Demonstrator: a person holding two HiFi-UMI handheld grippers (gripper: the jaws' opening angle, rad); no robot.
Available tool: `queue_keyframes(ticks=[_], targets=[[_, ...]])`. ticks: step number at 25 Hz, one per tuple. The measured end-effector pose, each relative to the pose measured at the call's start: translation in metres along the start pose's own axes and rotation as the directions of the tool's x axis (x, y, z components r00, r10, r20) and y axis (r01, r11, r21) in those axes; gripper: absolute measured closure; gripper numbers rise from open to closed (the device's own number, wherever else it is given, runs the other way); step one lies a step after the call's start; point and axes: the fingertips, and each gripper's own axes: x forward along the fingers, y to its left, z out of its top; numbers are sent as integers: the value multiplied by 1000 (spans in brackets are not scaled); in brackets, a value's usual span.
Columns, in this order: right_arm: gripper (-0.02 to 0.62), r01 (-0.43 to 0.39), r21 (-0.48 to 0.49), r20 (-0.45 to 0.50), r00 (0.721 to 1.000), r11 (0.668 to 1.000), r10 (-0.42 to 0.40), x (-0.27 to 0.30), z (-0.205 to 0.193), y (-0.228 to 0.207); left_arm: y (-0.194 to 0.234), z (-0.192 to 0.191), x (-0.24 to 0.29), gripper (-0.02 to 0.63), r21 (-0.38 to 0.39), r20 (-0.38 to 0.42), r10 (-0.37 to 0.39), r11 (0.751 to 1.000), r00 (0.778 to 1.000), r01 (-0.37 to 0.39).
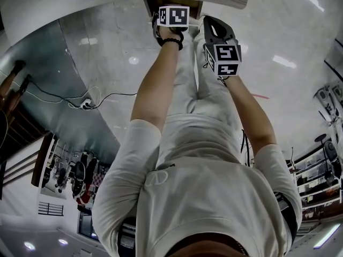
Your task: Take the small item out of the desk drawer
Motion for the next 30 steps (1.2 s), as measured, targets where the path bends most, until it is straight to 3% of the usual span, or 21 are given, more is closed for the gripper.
queue_keyframes(ticks=[7,20,30], targets=[[597,4,2,20,1000,1000,-4,-13,10,6,-5,7,-27,318,72,119,-49,997,992,40],[596,44,0,62,997,999,-44,-69,41,31,4,8,-114,319,82,252,-83,995,964,64],[597,86,-30,131,988,996,-81,-121,92,43,-10,7,-201,319,104,360,-133,989,923,102]])
